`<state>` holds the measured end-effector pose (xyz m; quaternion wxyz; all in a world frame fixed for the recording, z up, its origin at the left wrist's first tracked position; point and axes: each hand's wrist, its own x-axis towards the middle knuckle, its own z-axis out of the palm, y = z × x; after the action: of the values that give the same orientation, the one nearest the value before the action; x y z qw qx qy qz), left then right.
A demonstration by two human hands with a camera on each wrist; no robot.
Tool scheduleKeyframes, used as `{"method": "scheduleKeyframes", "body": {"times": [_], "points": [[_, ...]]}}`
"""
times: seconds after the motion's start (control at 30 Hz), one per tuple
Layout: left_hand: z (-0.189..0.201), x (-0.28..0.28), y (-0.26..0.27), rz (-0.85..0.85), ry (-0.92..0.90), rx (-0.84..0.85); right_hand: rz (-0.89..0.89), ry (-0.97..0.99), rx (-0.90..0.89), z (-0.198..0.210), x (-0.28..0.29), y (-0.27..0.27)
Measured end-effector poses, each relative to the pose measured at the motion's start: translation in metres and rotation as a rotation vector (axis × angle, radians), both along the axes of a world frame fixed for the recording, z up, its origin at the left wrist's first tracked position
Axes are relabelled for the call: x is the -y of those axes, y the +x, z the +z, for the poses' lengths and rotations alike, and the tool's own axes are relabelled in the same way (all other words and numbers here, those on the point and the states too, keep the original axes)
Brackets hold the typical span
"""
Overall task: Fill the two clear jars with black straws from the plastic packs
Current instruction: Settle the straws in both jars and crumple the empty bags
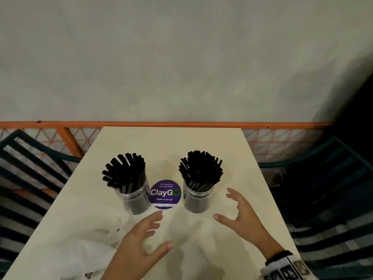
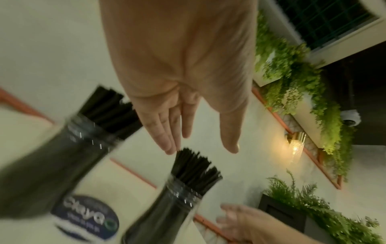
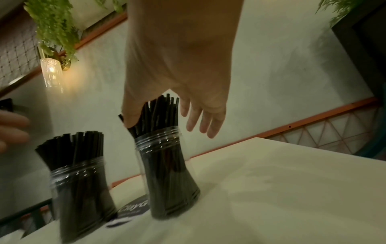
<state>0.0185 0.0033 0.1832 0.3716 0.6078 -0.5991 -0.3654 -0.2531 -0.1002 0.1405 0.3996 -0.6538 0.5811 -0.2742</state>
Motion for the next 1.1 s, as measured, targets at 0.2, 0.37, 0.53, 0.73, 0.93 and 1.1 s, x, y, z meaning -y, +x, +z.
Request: {"method": "scheduleKeyframes", "body": {"times": [0.2, 0.37, 0.53, 0.73, 0.93, 1.1], "points": [[-0.023, 0.071, -0.053, -0.004, 0.173, -0.156, 0.188, 0.002, 0.052, 0.015, 0.059, 0.009], [-0.027, 0.129, -0.051, 0.021, 0.148, -0.347, 0.223, -0.024, 0.172, 0.022, 0.075, 0.023], [-0.026, 0.166, -0.053, -0.182, 0.150, -0.311, 0.211, -0.031, 0.256, 0.015, 0.080, 0.030], [-0.029, 0.190, -0.063, -0.198, 0.058, -0.319, 0.265, 0.030, 0.361, 0.005, 0.101, 0.052], [-0.024, 0.181, -0.072, -0.102, -0.134, -0.297, 0.101, -0.130, 0.365, 0.013, 0.093, 0.059], [-0.025, 0.177, -0.054, -0.185, -0.057, -0.244, 0.095, -0.129, 0.384, -0.007, 0.082, 0.045]]}}
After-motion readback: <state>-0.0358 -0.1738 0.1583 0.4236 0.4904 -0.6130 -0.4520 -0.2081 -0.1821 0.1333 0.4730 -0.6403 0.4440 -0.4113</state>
